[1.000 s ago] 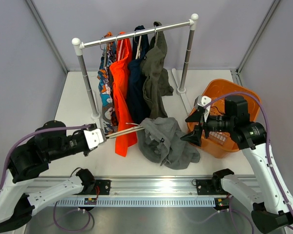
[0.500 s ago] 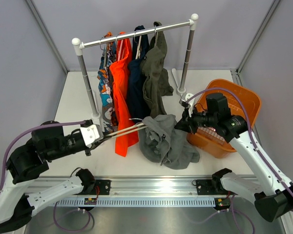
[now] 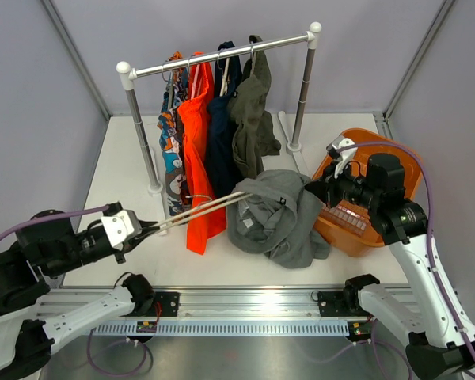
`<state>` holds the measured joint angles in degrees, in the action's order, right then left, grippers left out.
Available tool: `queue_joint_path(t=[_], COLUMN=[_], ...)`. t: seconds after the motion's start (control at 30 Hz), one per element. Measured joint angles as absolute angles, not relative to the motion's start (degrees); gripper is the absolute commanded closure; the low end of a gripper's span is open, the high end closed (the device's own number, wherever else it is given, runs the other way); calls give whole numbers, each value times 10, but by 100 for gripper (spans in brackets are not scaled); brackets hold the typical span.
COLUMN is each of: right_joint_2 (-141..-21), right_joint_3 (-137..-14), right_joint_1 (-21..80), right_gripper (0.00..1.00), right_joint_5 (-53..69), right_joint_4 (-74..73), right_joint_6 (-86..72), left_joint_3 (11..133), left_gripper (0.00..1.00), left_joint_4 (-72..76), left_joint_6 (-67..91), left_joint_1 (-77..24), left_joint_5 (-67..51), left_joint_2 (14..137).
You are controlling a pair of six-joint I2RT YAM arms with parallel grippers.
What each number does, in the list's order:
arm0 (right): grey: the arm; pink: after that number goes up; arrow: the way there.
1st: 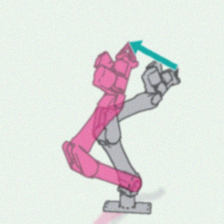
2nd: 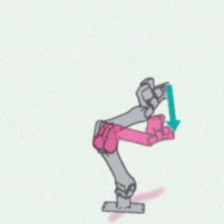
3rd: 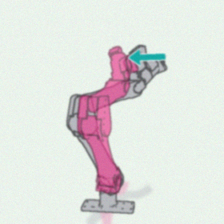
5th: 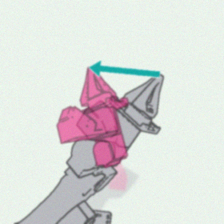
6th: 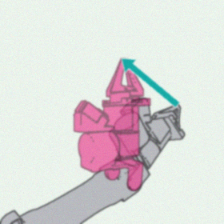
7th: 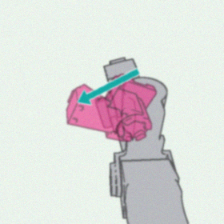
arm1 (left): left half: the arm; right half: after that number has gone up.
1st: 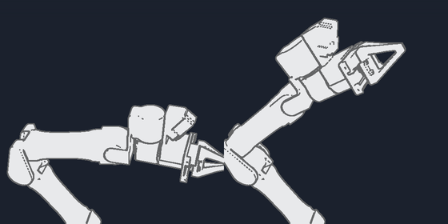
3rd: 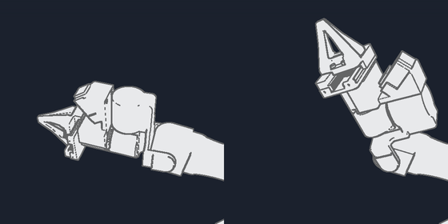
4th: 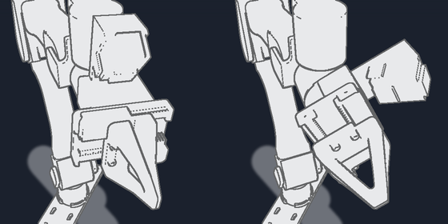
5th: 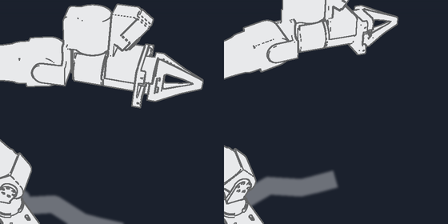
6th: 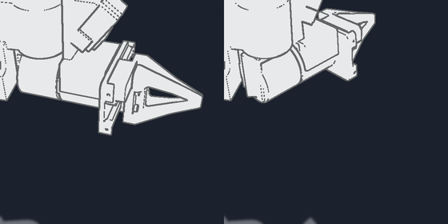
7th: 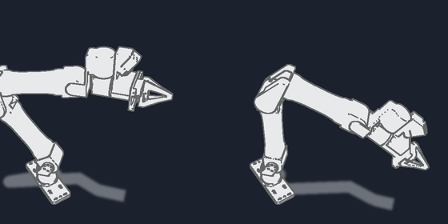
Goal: Remove the shorts from the hanger
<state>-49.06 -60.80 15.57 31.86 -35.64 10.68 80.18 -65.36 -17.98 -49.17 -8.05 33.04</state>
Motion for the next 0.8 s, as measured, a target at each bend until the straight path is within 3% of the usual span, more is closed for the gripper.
queue_joint_path(t=[0.27, 0.43, 0.5, 0.53, 0.57, 0.67, 0.8], right_joint_2=[-526, -532, -532, -531, -531, -531, -532], right_joint_3=[-596, -586, -586, -586, -586, -598, -668], right_joint_1=[135, 150, 176, 187, 195, 199, 188], right_gripper=[100, 100, 88, 77, 51, 26, 20], right_joint_5=[297, 354, 377, 388, 399, 399, 382], right_joint_4=[-344, -362, -376, -384, -395, -433, -485], right_joint_6=[35, 68, 98, 114, 129, 176, 231], left_joint_3=[922, 951, 926, 903, 882, 814, 789], left_gripper=[100, 100, 100, 100, 100, 100, 100], left_joint_4=[-720, -707, -683, -663, -647, -601, -569], left_joint_6=[-179, -169, -164, -162, -159, -148, -134], left_joint_1=[-491, -491, -491, -491, -491, -491, -491], left_joint_5=[-89, -96, -98, -99, -101, -108, -112], left_joint_2=[350, 348, 341, 338, 337, 350, 407])
